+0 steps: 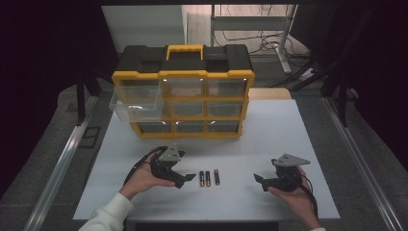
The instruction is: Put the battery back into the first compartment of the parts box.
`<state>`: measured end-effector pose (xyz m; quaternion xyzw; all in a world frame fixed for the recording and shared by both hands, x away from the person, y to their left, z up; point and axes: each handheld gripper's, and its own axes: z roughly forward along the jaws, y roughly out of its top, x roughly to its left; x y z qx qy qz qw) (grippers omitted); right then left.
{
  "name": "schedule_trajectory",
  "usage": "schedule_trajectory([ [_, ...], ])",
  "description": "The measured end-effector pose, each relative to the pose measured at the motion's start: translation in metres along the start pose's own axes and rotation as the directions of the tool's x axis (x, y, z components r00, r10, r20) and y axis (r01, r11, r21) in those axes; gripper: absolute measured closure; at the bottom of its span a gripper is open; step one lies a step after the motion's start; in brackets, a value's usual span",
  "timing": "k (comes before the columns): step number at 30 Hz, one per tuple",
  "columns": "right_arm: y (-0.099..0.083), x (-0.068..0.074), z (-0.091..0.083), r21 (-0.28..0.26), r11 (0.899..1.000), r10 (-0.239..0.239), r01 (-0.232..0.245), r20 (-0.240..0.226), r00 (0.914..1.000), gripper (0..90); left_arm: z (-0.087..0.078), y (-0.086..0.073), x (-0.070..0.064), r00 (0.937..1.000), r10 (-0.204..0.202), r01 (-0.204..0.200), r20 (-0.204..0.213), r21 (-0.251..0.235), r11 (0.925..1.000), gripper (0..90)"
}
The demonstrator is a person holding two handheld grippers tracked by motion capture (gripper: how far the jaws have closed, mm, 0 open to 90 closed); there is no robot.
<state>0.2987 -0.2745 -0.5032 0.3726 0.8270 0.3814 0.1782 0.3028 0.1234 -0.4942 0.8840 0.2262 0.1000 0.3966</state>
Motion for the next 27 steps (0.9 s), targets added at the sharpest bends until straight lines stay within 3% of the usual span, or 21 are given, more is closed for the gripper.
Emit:
schedule_trajectory([
  [16, 0.0, 0.0, 0.001, 0.004, 1.0, -0.002, 0.002, 0.0, 1.0, 10.2, 0.022, 0.004, -0.002, 0.9978, 0.042, -0.045, 0.051, 0.057, 0.9973, 11.0],
  [27, -0.001, -0.001, 0.0, 0.006, 1.0, -0.003, 0.003, 0.002, 1.0, 10.2, 0.039, 0.006, -0.006, 0.9924, 0.075, -0.084, 0.097, 0.092, 0.9922, 11.3],
])
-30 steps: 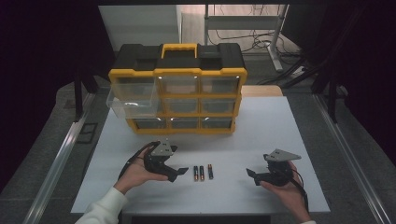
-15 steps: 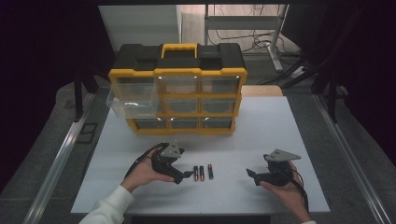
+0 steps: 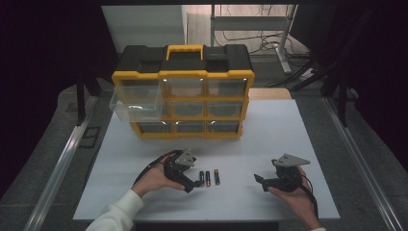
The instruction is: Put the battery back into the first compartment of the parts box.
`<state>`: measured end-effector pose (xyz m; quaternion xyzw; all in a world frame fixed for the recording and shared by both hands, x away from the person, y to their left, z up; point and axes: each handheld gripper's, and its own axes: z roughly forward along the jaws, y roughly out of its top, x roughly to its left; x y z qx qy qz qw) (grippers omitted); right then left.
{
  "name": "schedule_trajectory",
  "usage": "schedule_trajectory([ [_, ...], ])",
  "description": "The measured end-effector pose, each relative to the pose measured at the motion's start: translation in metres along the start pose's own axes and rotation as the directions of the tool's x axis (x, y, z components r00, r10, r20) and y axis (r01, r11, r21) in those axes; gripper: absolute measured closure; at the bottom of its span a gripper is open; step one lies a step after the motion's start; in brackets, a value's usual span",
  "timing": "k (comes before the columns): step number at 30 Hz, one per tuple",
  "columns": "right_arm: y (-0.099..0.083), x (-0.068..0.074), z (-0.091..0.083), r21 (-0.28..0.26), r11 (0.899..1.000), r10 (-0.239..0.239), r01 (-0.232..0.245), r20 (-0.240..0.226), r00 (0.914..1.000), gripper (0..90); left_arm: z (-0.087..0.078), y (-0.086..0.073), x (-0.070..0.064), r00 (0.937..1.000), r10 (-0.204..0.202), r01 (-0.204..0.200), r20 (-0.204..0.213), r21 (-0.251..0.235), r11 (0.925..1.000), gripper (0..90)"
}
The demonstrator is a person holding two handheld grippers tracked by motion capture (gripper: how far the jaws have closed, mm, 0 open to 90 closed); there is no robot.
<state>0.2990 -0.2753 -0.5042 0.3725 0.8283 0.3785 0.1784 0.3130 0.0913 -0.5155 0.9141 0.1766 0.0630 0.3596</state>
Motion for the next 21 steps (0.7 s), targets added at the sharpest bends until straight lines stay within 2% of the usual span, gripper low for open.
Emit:
schedule_trajectory([
  [8, 0.0, 0.0, 0.0, 0.001, 1.0, 0.001, -0.001, 0.0, 1.0, 10.2, 0.011, 0.001, -0.001, 0.9991, 0.026, -0.027, 0.035, 0.039, 0.9989, 11.5],
  [15, 0.0, 0.0, 0.0, 0.003, 1.0, 0.001, -0.001, 0.001, 1.0, 10.2, 0.019, 0.001, -0.001, 0.998, 0.036, -0.038, 0.053, 0.042, 0.9984, 13.9],
  [21, 0.0, 0.0, 0.0, 0.003, 1.0, 0.001, -0.001, 0.0, 1.0, 10.2, 0.025, 0.001, -0.002, 0.995, 0.061, -0.065, 0.078, 0.048, 0.9967, 16.7],
])
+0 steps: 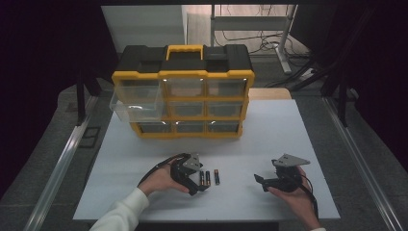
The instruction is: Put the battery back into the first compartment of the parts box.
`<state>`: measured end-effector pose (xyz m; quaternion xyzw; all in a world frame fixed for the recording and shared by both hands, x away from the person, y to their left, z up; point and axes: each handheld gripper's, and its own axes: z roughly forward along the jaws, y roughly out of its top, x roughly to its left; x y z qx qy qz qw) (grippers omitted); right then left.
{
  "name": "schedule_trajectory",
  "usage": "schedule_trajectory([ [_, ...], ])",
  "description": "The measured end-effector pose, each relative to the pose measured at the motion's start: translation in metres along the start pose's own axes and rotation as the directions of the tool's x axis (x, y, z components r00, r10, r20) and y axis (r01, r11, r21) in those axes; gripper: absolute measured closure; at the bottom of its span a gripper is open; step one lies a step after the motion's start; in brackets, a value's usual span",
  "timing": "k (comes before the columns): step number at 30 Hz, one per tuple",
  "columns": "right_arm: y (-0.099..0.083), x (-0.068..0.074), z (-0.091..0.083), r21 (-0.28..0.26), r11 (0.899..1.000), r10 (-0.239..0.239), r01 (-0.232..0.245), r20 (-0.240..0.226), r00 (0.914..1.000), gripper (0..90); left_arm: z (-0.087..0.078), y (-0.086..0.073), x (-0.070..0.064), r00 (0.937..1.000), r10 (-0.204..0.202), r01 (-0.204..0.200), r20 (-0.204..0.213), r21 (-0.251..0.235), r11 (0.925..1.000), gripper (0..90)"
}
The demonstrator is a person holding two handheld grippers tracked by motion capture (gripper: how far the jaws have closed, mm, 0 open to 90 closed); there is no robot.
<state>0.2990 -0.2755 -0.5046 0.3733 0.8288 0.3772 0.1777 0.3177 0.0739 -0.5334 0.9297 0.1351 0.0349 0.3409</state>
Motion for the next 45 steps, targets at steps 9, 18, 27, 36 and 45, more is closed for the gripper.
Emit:
schedule_trajectory([
  [9, 0.0, 0.0, 0.0, -0.001, 1.0, 0.0, 0.0, 0.0, 1.0, 10.2, 0.003, -0.001, 0.0, 0.9995, 0.027, -0.027, 0.015, 0.009, 0.9996, 23.5],
  [18, 0.0, 0.0, 0.0, -0.002, 1.0, -0.001, 0.001, 0.001, 1.0, 10.2, 0.001, -0.003, 0.0, 0.9995, 0.026, -0.025, 0.019, -0.006, 0.9997, 33.8],
  [27, 0.0, 0.0, -0.001, -0.003, 1.0, -0.001, 0.001, 0.002, 1.0, 10.2, -0.001, -0.005, 0.0, 0.9996, 0.026, -0.026, 0.014, -0.017, 0.9995, 40.3],
  [36, 0.0, 0.0, -0.001, -0.003, 1.0, 0.0, 0.0, 0.003, 1.0, 10.2, -0.005, -0.007, 0.002, 0.9996, 0.027, -0.026, 0.005, -0.029, 0.9992, 40.5],
  [45, -0.001, 0.0, -0.001, -0.002, 1.0, 0.0, 0.0, 0.003, 1.0, 10.2, -0.017, -0.01, 0.001, 0.9999, 0.011, -0.012, -0.004, -0.067, 0.9977, 40.5],
])
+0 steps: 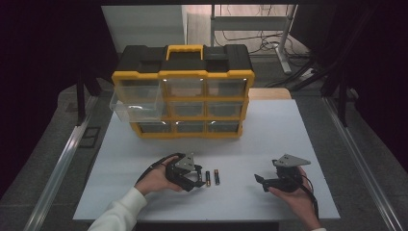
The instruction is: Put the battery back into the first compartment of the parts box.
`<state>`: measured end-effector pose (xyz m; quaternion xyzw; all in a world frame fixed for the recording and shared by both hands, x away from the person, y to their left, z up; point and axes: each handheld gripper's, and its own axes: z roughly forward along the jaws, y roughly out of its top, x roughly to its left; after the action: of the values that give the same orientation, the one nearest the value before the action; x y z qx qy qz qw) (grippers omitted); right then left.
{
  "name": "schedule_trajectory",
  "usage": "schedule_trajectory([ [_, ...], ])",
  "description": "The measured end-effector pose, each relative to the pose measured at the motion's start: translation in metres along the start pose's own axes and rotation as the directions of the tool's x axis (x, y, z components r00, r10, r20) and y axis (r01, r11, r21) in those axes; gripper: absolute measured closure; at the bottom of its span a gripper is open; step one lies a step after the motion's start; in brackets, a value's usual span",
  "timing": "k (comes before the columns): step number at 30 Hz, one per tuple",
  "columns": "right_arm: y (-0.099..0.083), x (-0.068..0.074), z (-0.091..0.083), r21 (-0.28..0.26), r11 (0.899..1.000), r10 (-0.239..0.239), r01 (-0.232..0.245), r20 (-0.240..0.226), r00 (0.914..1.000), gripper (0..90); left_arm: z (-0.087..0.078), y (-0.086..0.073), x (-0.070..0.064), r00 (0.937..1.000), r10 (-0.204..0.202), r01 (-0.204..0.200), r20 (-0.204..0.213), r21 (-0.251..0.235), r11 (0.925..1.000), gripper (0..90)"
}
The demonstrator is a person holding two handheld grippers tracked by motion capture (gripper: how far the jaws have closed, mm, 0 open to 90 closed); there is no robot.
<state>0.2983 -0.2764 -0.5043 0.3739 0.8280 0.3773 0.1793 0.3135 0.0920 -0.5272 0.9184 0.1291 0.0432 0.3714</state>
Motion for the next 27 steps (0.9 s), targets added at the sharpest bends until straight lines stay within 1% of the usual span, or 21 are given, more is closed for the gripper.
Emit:
schedule_trajectory([
  [1, 0.0, 0.0, 0.0, 0.0, 1.0, 0.0, 0.0, 0.0, 1.0, 10.2, -0.002, 0.0, 0.0, 1.0, 0.006, -0.006, 0.0, 0.0, 1.0, 40.5],
  [3, 0.0, 0.0, 0.0, 0.0, 1.0, 0.0, 0.0, 0.0, 1.0, 10.2, -0.006, -0.001, 0.0, 1.0, 0.0, 0.0, -0.005, -0.018, 0.9998, 40.5],
  [4, 0.0, 0.0, 0.0, -0.001, 1.0, 0.0, 0.0, 0.0, 1.0, 10.2, -0.01, -0.001, 0.0, 1.0, 0.002, -0.002, -0.007, -0.019, 0.9998, 40.5],
  [5, 0.0, 0.0, 0.0, 0.0, 1.0, 0.001, -0.001, -0.001, 1.0, 10.2, -0.013, -0.002, 0.0, 0.9999, -0.001, 0.001, -0.012, -0.033, 0.9995, 40.5],
  [7, 0.0, 0.0, 0.0, -0.001, 1.0, 0.002, -0.002, 0.0, 1.0, 10.2, -0.018, -0.003, -0.002, 0.9997, -0.016, 0.015, -0.02, -0.048, 0.9987, 40.5],
  [8, 0.0, 0.0, 0.0, -0.001, 1.0, 0.002, -0.002, 0.0, 1.0, 10.2, -0.02, -0.003, -0.001, 0.9997, -0.014, 0.013, -0.022, -0.053, 0.9985, 40.5],
  [9, 0.0, 0.0, 0.0, -0.001, 1.0, 0.002, -0.002, 0.0, 1.0, 10.2, -0.022, -0.004, -0.002, 0.9993, -0.03, 0.029, -0.022, -0.06, 0.9978, 40.5],
  [10, 0.0, 0.0, 0.0, -0.001, 1.0, 0.002, -0.002, 0.0, 1.0, 10.2, -0.024, -0.005, -0.002, 0.9993, -0.03, 0.028, -0.023, -0.061, 0.9977, 40.5],
  [11, 0.0, 0.0, 0.0, 0.0, 1.0, 0.001, -0.001, 0.0, 1.0, 10.2, -0.025, -0.006, -0.003, 0.9989, -0.038, 0.036, -0.027, -0.065, 0.9972, 40.5],
  [14, 0.0, 0.0, 0.0, 0.001, 1.0, 0.0, 0.0, 0.001, 1.0, 10.2, -0.029, -0.009, -0.004, 0.9988, -0.035, 0.033, -0.034, -0.073, 0.9968, 40.5],
  [15, 0.0, 0.0, 0.0, 0.0, 1.0, 0.0, 0.0, 0.001, 1.0, 10.2, -0.029, -0.009, -0.004, 0.9984, -0.043, 0.04, -0.036, -0.075, 0.9963, 40.5],
  [18, 0.0, 0.0, 0.0, 0.001, 1.0, 0.0, 0.0, 0.002, 1.0, 10.2, -0.032, -0.01, -0.004, 0.9984, -0.039, 0.036, -0.04, -0.078, 0.9963, 40.5],
  [24, 0.0, 0.0, -0.001, 0.0, 1.0, -0.001, 0.001, 0.003, 1.0, 10.2, -0.039, -0.014, -0.008, 0.9975, -0.046, 0.042, -0.053, -0.086, 0.9955, 40.5],
  [27, 0.0, 0.0, -0.001, -0.003, 1.0, 0.002, -0.002, 0.004, 1.0, 10.2, -0.045, -0.015, -0.009, 0.9966, -0.049, 0.042, -0.066, -0.102, 0.9939, 40.5],
])
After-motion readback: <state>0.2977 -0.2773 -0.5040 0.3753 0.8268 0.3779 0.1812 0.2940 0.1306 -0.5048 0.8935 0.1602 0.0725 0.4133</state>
